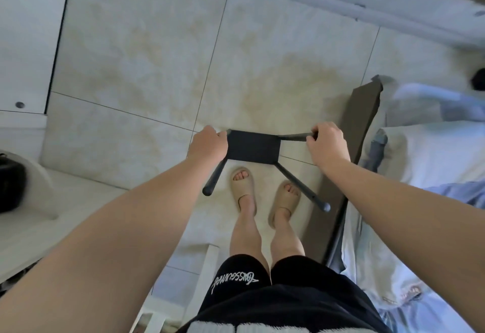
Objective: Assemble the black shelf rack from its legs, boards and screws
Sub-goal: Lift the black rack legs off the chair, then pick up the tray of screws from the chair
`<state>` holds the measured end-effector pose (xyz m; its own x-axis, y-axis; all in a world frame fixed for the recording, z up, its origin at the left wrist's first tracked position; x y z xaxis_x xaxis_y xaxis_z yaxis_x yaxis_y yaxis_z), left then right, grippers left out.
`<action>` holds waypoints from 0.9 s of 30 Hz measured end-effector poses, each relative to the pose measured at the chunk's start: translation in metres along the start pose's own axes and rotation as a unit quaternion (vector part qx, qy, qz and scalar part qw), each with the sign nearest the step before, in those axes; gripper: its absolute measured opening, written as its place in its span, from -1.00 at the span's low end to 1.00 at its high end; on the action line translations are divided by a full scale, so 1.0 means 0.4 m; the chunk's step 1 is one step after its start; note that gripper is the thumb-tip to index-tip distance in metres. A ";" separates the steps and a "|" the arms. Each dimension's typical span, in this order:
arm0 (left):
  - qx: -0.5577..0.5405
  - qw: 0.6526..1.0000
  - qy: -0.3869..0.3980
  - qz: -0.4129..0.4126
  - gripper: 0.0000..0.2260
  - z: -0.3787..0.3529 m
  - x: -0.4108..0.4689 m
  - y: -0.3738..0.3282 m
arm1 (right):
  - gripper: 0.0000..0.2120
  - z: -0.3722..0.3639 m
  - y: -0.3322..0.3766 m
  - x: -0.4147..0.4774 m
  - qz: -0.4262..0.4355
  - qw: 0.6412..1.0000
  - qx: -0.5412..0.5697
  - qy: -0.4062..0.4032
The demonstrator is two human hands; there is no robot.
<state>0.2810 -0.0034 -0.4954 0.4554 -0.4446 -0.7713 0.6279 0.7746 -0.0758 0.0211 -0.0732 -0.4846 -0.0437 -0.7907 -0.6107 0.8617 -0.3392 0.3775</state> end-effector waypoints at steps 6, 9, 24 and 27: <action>-0.009 0.998 -0.020 -0.062 -0.50 0.013 -0.057 0.006 | -0.62 0.022 0.010 -0.057 0.022 0.998 -0.014 0.052; 0.032 0.994 -0.055 -0.084 -0.41 0.017 -0.119 0.030 | -0.49 0.041 0.019 -0.120 0.053 0.996 -0.036 0.058; 0.148 0.941 -0.210 -0.222 -0.34 0.021 -0.504 0.207 | -0.35 0.114 0.088 -0.430 0.316 0.903 -0.289 0.016; 0.126 0.946 -0.220 -0.201 -0.32 0.001 -0.560 0.244 | -0.35 0.102 0.081 -0.481 0.350 0.888 -0.299 0.020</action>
<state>0.2406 0.1715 -0.3299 0.3320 -0.8673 -0.3708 0.9112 0.3965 -0.1116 0.0369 0.0471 -0.3267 0.6158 -0.6785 -0.4005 0.7855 0.5685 0.2447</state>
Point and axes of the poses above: each hand's wrist, its own x-axis towards the middle knuckle, its own z-axis out of the back of the hand, y = z × x, the point moved 2 cm from there along x, towards the middle knuckle, and after that the axes turned 8 degrees about x, right-handed, at the moved point
